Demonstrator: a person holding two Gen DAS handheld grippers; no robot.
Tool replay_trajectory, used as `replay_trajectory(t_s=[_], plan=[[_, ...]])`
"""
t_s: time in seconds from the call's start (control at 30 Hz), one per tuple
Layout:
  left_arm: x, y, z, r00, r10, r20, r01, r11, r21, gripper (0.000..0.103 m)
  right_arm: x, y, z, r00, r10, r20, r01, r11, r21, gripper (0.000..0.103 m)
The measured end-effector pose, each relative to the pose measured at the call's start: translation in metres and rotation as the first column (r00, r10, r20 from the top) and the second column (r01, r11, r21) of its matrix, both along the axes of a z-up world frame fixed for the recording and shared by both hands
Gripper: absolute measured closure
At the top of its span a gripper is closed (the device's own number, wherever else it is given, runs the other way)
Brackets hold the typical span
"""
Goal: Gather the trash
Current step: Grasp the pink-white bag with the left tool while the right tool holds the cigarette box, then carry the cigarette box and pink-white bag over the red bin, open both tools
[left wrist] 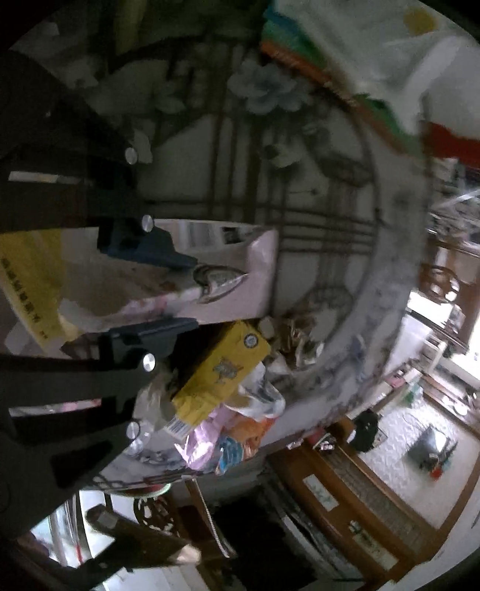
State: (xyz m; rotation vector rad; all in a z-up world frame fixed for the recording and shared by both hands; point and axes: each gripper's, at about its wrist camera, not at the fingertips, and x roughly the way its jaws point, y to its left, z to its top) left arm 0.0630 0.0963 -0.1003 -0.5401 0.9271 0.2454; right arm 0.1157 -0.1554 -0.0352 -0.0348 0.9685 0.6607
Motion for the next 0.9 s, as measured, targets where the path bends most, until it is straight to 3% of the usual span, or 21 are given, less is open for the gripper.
replay_trajectory(t_s=[0.4, 0.63, 0.9], plan=[[-0.016, -0.059, 0.083, 0.979, -0.117, 0.168, 0.082, 0.976, 0.2, 0.078, -0.008, -0.031, 0.016, 0.998, -0.041, 0.056, 0.039, 0.999, 0.037, 0.053], [0.0, -0.109, 0.102, 0.956, -0.208, 0.205, 0.16, 0.961, 0.227, 0.078, 0.0, -0.078, 0.015, 0.992, -0.112, 0.05, 0.11, 0.993, 0.04, 0.053], [0.04, -0.185, 0.1, 0.924, -0.326, 0.2, 0.283, 0.935, 0.214, 0.078, 0.023, -0.156, 0.015, 0.974, -0.219, 0.051, 0.218, 0.976, 0.029, 0.053]])
